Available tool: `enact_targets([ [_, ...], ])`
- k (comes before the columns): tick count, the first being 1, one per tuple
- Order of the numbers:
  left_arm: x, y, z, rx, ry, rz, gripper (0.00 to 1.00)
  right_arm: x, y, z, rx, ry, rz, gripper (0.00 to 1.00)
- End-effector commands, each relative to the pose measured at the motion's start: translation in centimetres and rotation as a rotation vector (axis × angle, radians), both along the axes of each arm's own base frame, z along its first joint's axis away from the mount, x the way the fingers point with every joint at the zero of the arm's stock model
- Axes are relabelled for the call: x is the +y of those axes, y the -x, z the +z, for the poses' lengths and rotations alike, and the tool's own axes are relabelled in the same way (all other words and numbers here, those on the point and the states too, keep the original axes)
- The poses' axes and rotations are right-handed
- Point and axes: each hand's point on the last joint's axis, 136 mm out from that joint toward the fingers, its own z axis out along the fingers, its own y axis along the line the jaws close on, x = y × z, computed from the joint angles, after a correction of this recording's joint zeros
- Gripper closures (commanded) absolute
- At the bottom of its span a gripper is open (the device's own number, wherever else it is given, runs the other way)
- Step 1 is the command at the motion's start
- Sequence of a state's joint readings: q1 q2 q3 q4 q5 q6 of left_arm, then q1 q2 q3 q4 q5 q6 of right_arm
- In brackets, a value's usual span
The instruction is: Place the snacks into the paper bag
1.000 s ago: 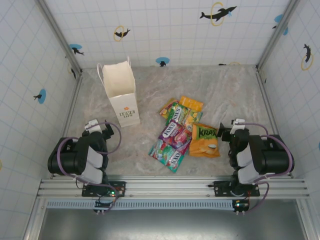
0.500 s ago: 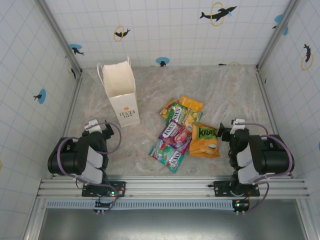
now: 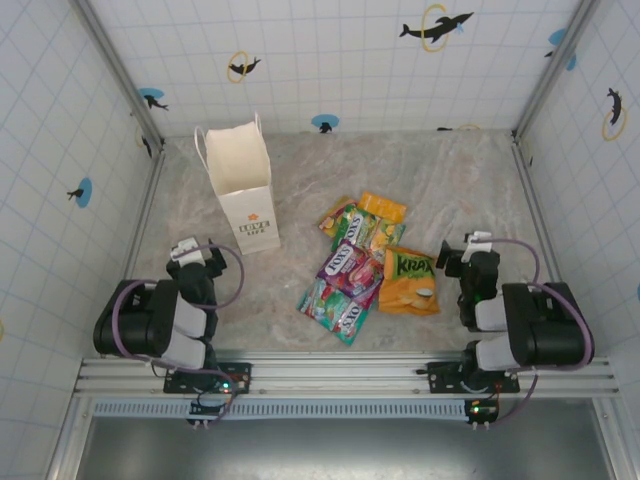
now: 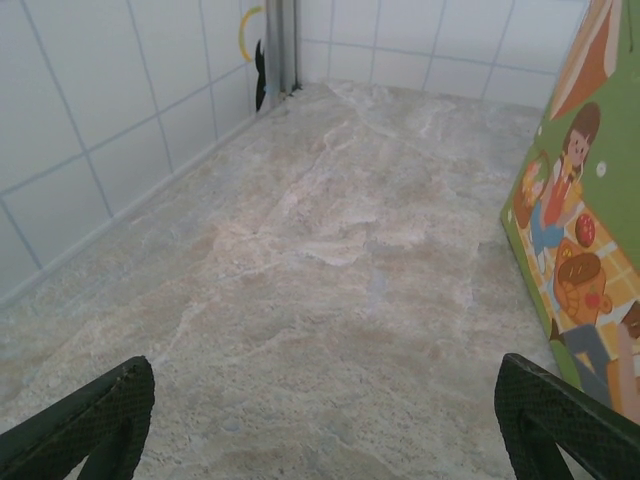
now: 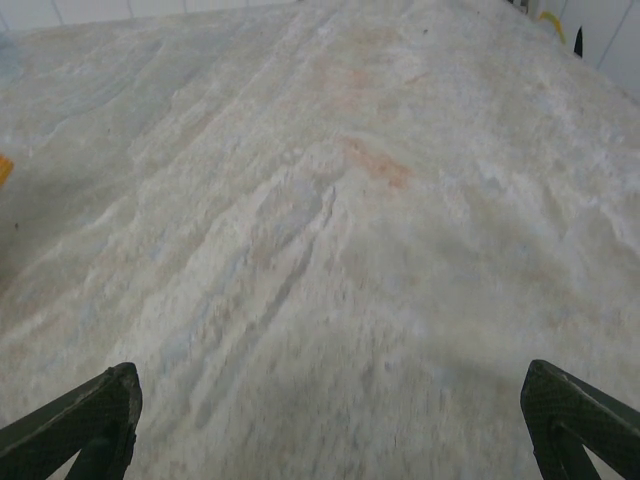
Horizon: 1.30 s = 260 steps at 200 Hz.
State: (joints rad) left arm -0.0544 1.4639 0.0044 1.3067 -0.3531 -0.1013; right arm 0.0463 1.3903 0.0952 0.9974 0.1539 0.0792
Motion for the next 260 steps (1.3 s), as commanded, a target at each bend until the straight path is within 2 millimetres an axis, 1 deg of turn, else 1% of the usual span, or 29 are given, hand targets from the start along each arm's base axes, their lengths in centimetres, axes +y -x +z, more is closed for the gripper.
enact_targets([
  [1, 0.7, 0.8, 0.2, 0.037, -0.04, 0.053, 0.1, 0.6, -1.5, 1.6, 0.028, -0.014, 0.006, 0.0],
  [6, 0.8, 0.6, 0.2, 0.053, -0.04, 0.056, 0.11, 1.0, -1.9, 2.0, 0.033, -0.028, 0.017, 0.0],
  [10, 0.8, 0.1, 0.8, 0.046, -0.027, 0.066, 0.11, 1.3, -2.2, 2.4, 0.036, -0.041, 0.028, 0.0],
  [15, 0.8, -0.2, 0.9, 0.063, -0.009, 0.07, 0.1, 1.9, -2.6, 3.0, 0.04, -0.058, 0.05, 0.0],
  [27, 0.0, -1.2, 1.8, 0.085, 0.03, 0.038, 0.12, 4.0, -3.4, 4.3, 0.053, -0.093, 0.127, 0.0],
  [38, -0.2, -2.0, 2.7, 0.115, 0.104, 0.053, 0.14, 5.9, -4.0, 5.7, 0.056, -0.105, 0.194, 0.0],
  [55, -1.8, -3.0, 4.7, 0.156, 0.184, 0.012, 0.19, 8.9, -4.7, 8.2, 0.052, -0.102, 0.285, 0.0],
  [69, -3.4, -3.4, 6.9, 0.167, 0.22, -0.03, 0.2, 10.7, -5.3, 9.8, 0.067, -0.086, 0.334, 0.0],
  [70, -3.4, -3.3, 6.8, 0.176, 0.221, -0.03, 0.21, 10.8, -5.3, 9.9, 0.069, -0.085, 0.336, 0.0],
  [74, -3.9, -3.4, 7.6, 0.179, 0.231, -0.04, 0.21, 11.3, -5.4, 10.4, 0.074, -0.082, 0.35, 0.0],
  [84, -4.6, -3.4, 9.1, 0.193, 0.255, -0.056, 0.21, 12.8, -5.7, 11.5, 0.083, -0.086, 0.399, 0.01],
  [99, -5.0, -3.1, 11.5, 0.215, 0.311, -0.048, 0.27, 15.1, -5.7, 12.7, 0.086, -0.113, 0.48, 0.0],
  [107, -5.7, -3.1, 13.1, 0.227, 0.319, -0.068, 0.29, 16.5, -5.5, 13.2, 0.086, -0.129, 0.524, 0.01],
  [109, -5.8, -3.0, 13.1, 0.241, 0.318, -0.074, 0.3, 16.8, -5.5, 13.3, 0.085, -0.133, 0.534, 0.0],
  [113, -6.2, -2.9, 13.8, 0.249, 0.32, -0.088, 0.3, 17.4, -5.4, 13.6, 0.084, -0.14, 0.553, 0.0],
  [134, -7.8, -2.6, 16.9, 0.274, 0.341, -0.156, 0.32, 20.2, -4.9, 14.4, 0.077, -0.174, 0.631, 0.0],
  [139, -8.0, -2.3, 16.7, 0.299, 0.345, -0.168, 0.32, 20.9, -4.7, 14.5, 0.076, -0.179, 0.653, 0.0],
  [140, -8.0, -2.4, 17.3, 0.288, 0.347, -0.172, 0.32, 21.0, -4.7, 14.5, 0.076, -0.181, 0.658, 0.0],
  [142, -8.2, -2.4, 17.9, 0.284, 0.351, -0.183, 0.33, 21.3, -4.6, 14.6, 0.075, -0.183, 0.666, 0.0],
  [150, -8.7, -2.3, 18.8, 0.297, 0.36, -0.206, 0.34, 22.3, -4.4, 14.9, 0.071, -0.189, 0.694, 0.0],
  [169, -9.8, -2.3, 20.8, 0.326, 0.367, -0.271, 0.34, 24.7, -3.8, 14.8, 0.083, -0.181, 0.765, 0.0],
  [180, -10.4, -2.2, 21.6, 0.343, 0.377, -0.299, 0.34, 25.8, -3.4, 14.5, 0.096, -0.175, 0.796, 0.0],
  [197, -10.0, -2.3, 23.0, 0.349, 0.367, -0.275, 0.33, 27.2, -2.9, 14.0, 0.114, -0.177, 0.835, 0.0],
  [214, -9.1, -2.8, 23.8, 0.364, 0.35, -0.216, 0.31, 28.3, -2.4, 13.6, 0.13, -0.182, 0.87, 0.0],
  [223, -8.7, -3.3, 24.0, 0.386, 0.344, -0.182, 0.32, 28.5, -2.5, 13.4, 0.138, -0.176, 0.868, 0.0],
  [239, -9.3, -4.4, 24.6, 0.441, 0.332, -0.2, 0.34, 28.6, -2.5, 13.5, 0.134, -0.167, 0.861, 0.0],
  [248, -9.6, -5.0, 24.5, 0.473, 0.33, -0.204, 0.34, 28.6, -2.3, 13.6, 0.129, -0.164, 0.864, 0.0],
  [260, -9.5, -5.7, 24.4, 0.502, 0.318, -0.189, 0.35, 28.5, -2.2, 13.9, 0.114, -0.165, 0.864, 0.0],
])
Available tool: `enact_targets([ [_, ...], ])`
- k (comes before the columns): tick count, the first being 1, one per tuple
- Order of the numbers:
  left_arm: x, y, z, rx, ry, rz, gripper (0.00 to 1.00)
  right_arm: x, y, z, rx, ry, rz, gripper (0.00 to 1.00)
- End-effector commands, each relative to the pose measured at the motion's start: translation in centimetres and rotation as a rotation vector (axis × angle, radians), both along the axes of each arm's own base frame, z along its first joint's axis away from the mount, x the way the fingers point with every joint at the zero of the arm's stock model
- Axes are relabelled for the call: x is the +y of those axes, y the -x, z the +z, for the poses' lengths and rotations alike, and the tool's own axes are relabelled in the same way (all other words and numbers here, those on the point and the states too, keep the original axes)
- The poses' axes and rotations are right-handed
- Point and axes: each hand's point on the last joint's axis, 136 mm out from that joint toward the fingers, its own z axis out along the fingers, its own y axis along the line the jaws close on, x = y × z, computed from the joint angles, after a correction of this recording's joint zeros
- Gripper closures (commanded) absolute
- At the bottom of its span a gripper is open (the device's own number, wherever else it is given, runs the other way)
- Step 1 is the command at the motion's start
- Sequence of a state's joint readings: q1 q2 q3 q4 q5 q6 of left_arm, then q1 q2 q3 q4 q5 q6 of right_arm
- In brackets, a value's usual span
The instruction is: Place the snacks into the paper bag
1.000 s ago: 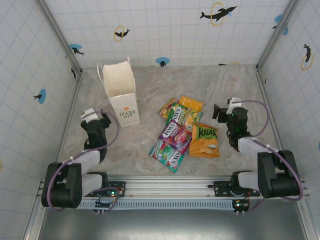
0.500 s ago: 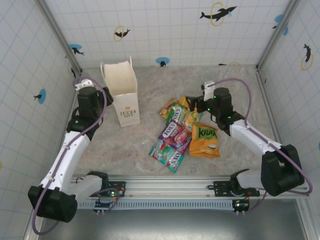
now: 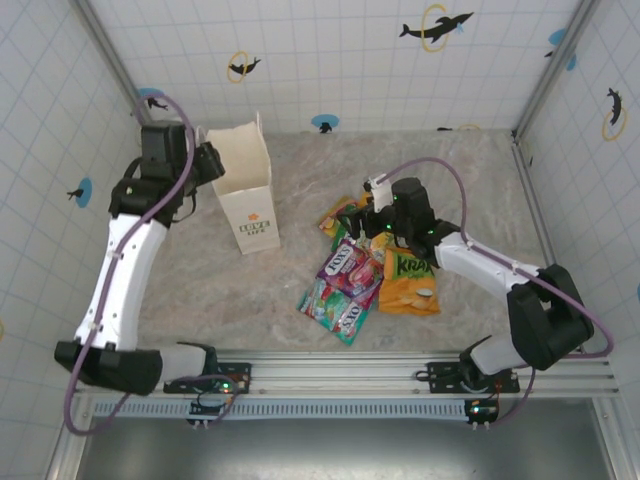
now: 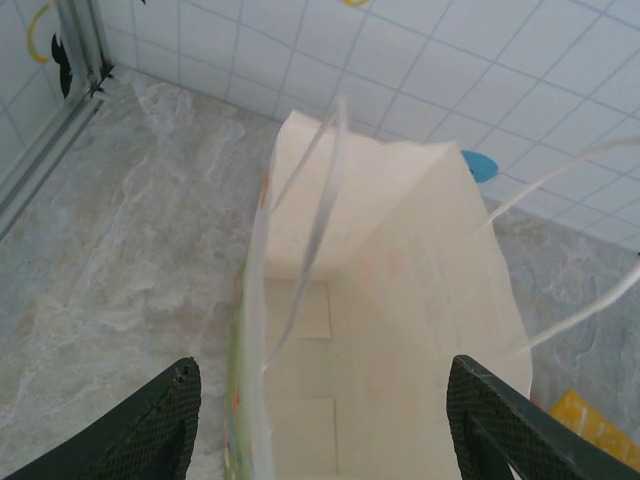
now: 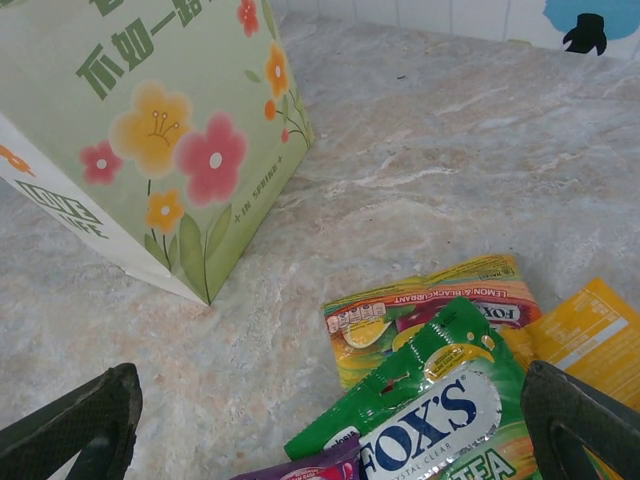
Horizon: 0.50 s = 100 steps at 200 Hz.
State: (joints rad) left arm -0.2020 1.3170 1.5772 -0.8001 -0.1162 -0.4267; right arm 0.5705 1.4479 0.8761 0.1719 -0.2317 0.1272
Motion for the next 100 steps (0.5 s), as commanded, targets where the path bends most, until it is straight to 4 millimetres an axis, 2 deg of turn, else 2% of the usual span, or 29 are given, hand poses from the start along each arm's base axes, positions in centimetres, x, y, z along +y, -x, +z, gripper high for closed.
enact_targets([
  [1, 0.3, 0.2, -1.9, 0.147, -0.048, 0.004, 0.35, 0.5, -0.3, 2.0, -0.05, -0.02, 0.007, 0.0],
  [32, 1.1, -1.6, -2.6, 0.192, -0.041, 0.034, 0.4, 0.3, 0.1, 2.5, -0.063, -0.047, 0.004, 0.0],
  [64, 2.5, -2.8, -4.4, 0.265, -0.039, 0.088, 0.4, 0.3, 0.4, 2.5, -0.063, -0.052, 0.008, 0.0],
  [100, 1.7, -3.8, -7.0, 0.318, -0.016, 0.042, 0.43, 0.2, 0.5, 2.3, -0.061, -0.051, 0.01, 0.0],
])
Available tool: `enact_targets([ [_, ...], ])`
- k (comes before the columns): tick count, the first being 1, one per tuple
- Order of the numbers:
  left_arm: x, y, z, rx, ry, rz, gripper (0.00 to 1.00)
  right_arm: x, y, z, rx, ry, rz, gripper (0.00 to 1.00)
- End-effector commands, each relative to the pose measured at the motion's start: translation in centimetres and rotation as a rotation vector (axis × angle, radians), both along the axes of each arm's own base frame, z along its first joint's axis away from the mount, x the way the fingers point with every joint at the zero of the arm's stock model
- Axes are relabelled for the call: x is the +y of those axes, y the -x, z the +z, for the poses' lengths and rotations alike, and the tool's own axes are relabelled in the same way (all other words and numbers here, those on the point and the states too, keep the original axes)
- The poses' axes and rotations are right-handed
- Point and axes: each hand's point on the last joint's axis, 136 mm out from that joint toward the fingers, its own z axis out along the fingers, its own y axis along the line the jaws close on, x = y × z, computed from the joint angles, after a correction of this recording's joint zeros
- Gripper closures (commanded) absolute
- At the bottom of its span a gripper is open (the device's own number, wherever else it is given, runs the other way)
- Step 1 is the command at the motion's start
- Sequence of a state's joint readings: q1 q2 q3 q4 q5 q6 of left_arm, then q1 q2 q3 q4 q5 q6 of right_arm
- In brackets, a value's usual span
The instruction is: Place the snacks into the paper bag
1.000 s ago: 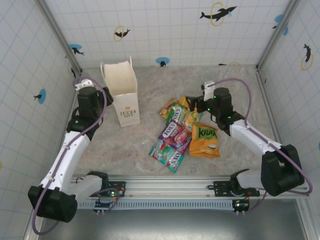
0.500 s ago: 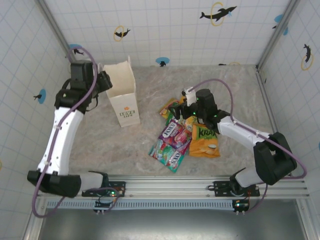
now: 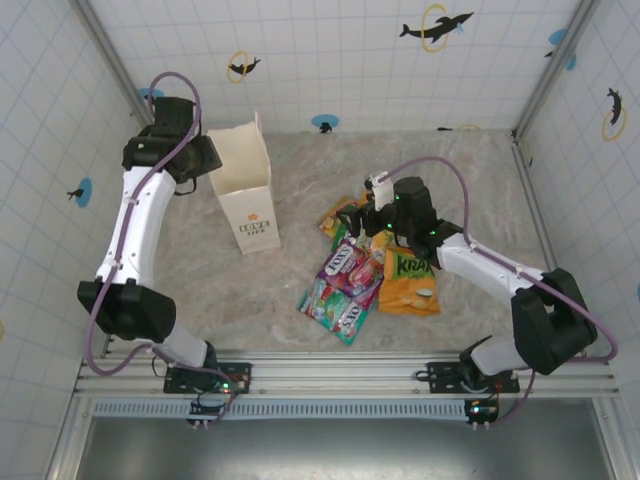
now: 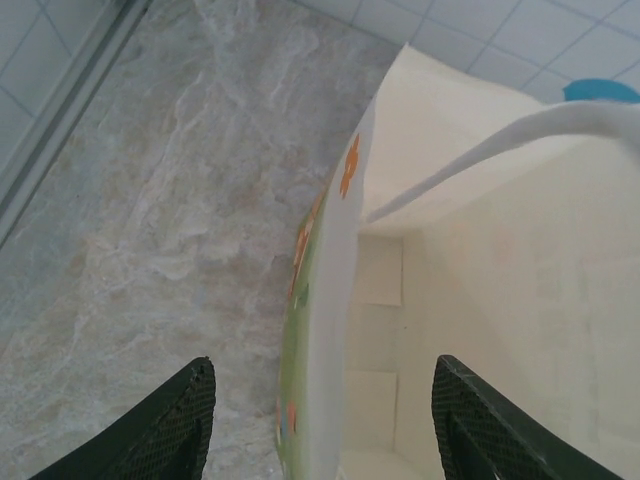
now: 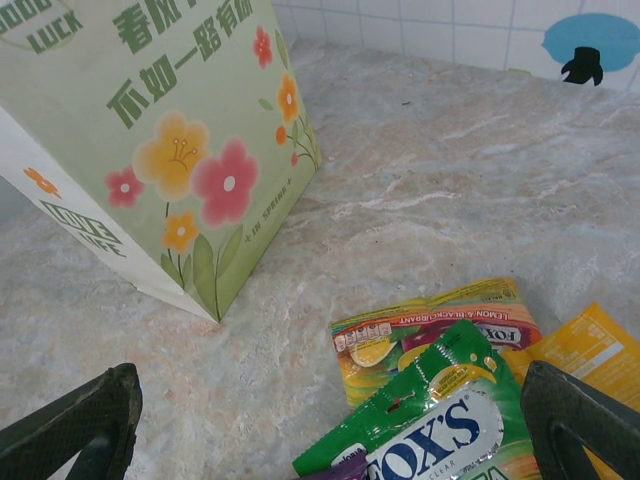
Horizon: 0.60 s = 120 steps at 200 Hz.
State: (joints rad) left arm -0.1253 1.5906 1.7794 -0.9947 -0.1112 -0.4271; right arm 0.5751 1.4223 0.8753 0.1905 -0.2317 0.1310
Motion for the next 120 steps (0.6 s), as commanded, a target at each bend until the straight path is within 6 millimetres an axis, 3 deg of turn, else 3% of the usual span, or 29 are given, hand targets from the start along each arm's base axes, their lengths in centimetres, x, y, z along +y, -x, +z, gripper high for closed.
enact_targets([
  [1, -0.7, 0.0, -1.6, 0.056, 0.031, -0.026, 0.43, 0.1, 0.4, 0.9, -0.027, -0.026, 0.007, 0.0],
  [26, -1.3, -0.5, -2.2, 0.05, 0.056, -0.05, 0.52, 0.1, 0.5, 0.8, -0.026, -0.027, 0.011, 0.0],
  [85, -1.9, -0.4, -4.7, 0.083, 0.085, -0.067, 0.62, 0.4, 0.6, 0.8, -0.024, -0.042, 0.022, 0.0],
  [120, -1.8, -0.2, -5.6, 0.095, 0.073, -0.072, 0.79, 0.5, 0.6, 0.9, -0.025, -0.042, 0.027, 0.0],
])
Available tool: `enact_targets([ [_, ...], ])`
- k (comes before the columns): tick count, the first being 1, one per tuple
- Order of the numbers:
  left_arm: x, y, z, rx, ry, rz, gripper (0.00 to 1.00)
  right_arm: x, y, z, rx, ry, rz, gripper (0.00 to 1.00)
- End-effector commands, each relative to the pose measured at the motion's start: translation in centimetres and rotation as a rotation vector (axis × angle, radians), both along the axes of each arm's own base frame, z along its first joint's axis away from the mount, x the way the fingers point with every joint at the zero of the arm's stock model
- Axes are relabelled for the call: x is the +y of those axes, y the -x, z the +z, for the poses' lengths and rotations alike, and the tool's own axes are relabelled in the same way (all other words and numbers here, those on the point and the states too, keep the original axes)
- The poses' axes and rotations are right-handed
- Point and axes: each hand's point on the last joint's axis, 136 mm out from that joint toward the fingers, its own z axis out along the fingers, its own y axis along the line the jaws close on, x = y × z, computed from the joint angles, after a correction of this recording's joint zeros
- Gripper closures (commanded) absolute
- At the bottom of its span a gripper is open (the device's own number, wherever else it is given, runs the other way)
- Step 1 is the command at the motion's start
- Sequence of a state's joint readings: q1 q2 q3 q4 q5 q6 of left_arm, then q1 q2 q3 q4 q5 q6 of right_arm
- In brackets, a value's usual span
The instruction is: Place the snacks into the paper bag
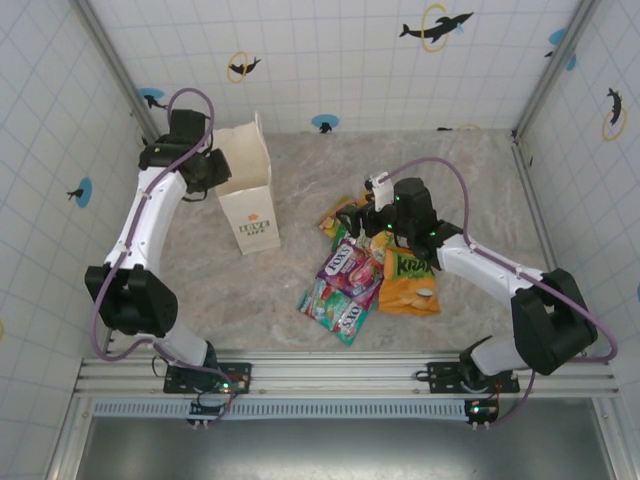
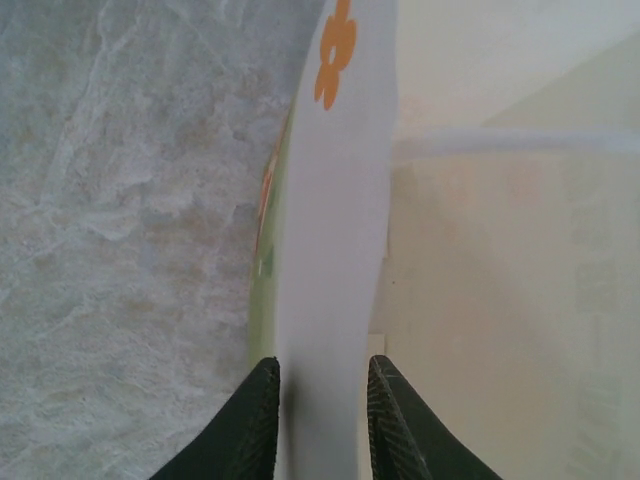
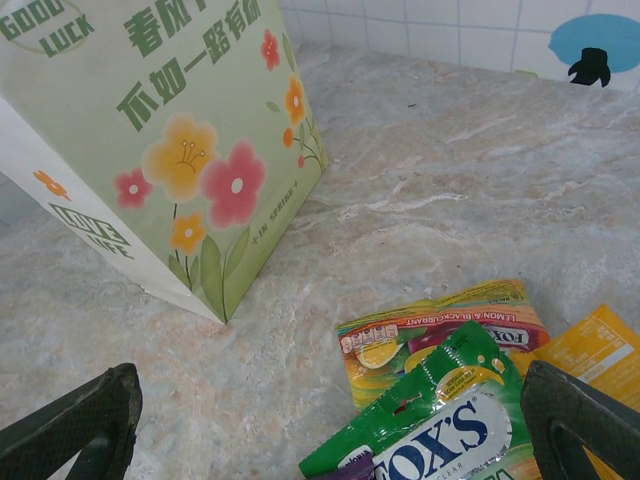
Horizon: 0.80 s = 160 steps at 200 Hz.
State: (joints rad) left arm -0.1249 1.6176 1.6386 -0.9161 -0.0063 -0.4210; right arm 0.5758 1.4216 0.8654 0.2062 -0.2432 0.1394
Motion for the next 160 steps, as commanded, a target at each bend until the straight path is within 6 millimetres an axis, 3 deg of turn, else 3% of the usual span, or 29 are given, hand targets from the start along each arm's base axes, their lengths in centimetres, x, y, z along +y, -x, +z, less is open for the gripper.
enact_targets([
  [1, 0.0, 0.0, -0.2, -0.004, 0.004, -0.005, 0.8, 0.3, 0.4, 1.0, -0.029, -0.03, 0.019, 0.0],
  [19, 0.0, 0.0, 0.1, -0.009, 0.002, -0.014, 0.91, 0.3, 0.5, 1.1, -0.032, -0.032, 0.022, 0.0],
  [64, 0.0, 0.5, 2.7, -0.074, -0.017, -0.05, 1.0, 0.1, 0.7, 0.3, 0.004, -0.004, 0.022, 0.0],
  [113, -2.4, 1.9, 2.6, -0.068, 0.063, -0.199, 1.0, -0.8, 1.6, 0.2, 0.033, 0.007, 0.005, 0.01],
  [160, -4.4, 3.6, 2.2, -0.046, 0.141, -0.313, 1.0, -2.9, 2.9, -0.2, 0.086, 0.034, -0.063, 0.0],
])
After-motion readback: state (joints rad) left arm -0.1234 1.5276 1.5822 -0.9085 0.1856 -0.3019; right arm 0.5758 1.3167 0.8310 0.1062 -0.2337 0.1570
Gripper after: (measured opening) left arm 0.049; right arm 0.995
